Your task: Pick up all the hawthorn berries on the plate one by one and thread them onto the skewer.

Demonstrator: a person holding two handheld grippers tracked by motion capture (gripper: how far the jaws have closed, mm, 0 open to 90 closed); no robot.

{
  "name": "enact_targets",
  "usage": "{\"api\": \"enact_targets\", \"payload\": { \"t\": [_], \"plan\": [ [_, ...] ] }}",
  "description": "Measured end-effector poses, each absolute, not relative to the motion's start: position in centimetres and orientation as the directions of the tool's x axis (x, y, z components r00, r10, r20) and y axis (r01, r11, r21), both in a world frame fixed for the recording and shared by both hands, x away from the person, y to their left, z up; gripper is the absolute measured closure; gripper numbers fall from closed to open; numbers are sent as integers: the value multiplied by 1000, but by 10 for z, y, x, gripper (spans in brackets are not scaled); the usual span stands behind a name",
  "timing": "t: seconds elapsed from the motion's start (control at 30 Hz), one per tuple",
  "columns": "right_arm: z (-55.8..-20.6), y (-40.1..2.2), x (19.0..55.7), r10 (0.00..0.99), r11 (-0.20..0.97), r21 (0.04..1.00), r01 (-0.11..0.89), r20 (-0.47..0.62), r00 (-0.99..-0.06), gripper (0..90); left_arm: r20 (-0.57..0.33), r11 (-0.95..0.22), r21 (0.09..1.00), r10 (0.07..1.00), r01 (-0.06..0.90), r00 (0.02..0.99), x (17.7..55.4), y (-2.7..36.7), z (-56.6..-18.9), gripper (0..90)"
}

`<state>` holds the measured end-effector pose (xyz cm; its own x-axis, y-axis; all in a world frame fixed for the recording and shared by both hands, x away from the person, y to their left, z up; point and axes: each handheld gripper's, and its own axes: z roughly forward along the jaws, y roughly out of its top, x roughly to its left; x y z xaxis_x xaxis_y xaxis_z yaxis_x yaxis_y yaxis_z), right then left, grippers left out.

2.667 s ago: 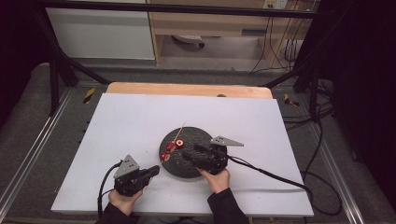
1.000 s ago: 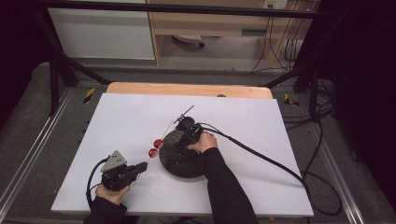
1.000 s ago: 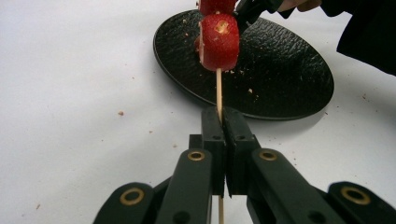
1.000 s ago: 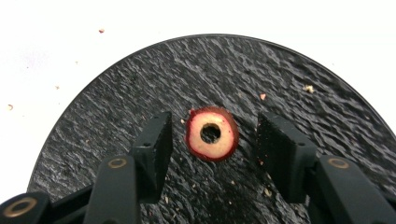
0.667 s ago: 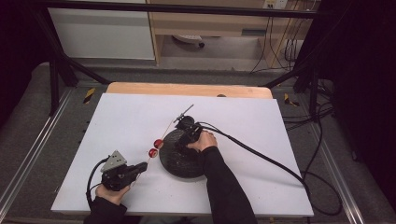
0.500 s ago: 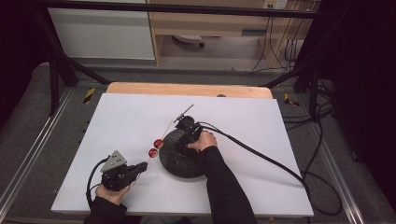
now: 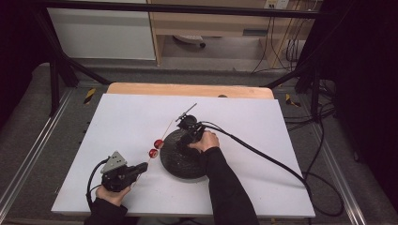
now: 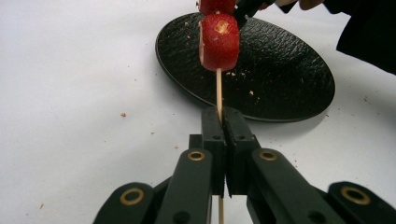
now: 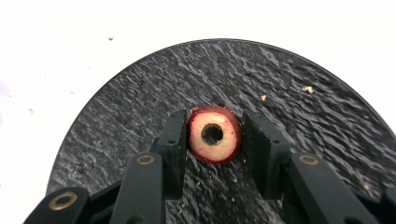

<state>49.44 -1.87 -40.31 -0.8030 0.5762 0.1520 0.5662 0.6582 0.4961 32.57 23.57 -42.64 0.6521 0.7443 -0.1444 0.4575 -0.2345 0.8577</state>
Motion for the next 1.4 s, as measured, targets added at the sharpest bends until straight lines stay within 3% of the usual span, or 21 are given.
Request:
{"api": "enact_targets", "payload": {
  "t": [0.33, 0.7, 1.0, 1.4],
  "plan": [
    [-387, -36, 483, 601, 598, 539, 593, 188, -777, 620, -144, -236, 858, 742, 456, 655, 325, 234, -426, 881],
    [-382, -82, 456, 605, 387, 678, 624, 324, -728, 621, -136, -247, 858, 735, 450, 664, 323, 230, -426, 881],
    [-393, -102, 433, 588, 204, 742, 638, 429, -686, 621, -130, -260, 856, 728, 446, 674, 321, 226, -426, 881],
    [-404, -111, 417, 575, 20, 794, 607, 488, -657, 621, -127, -268, 855, 721, 443, 682, 320, 222, -426, 881]
  ]
}}
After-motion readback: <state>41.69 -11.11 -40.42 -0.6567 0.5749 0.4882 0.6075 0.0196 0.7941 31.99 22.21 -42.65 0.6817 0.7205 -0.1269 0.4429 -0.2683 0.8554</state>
